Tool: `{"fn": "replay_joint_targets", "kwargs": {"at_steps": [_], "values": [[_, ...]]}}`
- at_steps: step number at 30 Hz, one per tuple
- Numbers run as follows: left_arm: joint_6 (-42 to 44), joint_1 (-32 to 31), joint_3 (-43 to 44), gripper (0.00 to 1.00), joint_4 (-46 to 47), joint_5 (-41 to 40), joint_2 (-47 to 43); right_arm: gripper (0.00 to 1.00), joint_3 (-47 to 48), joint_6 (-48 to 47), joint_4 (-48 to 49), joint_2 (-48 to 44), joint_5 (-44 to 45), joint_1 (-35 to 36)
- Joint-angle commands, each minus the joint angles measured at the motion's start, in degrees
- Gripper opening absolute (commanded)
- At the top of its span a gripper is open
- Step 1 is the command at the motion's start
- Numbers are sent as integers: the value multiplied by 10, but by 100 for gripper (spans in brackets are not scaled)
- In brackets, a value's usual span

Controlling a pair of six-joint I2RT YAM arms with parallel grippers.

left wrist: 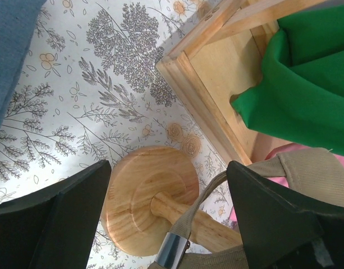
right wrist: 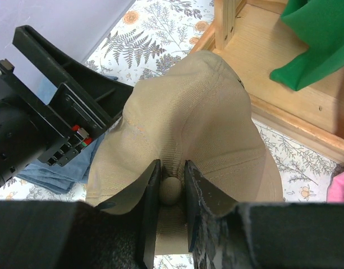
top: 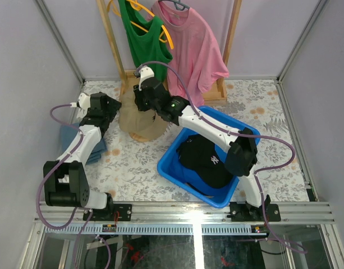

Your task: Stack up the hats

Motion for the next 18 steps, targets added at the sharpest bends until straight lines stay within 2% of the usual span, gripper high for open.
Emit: {"fn": "replay_joint_targets", "kwargs": {"at_steps": [1, 7, 18], "values": [[11, 5, 23, 84, 32, 22, 12, 19, 26, 4, 12, 0, -20, 0], [10, 8, 22, 83, 18, 7, 14, 31, 17, -3, 11, -7, -13, 0], [4, 9, 17, 82, 3, -7, 18, 41, 8, -9, 10, -23, -12, -1]]}}
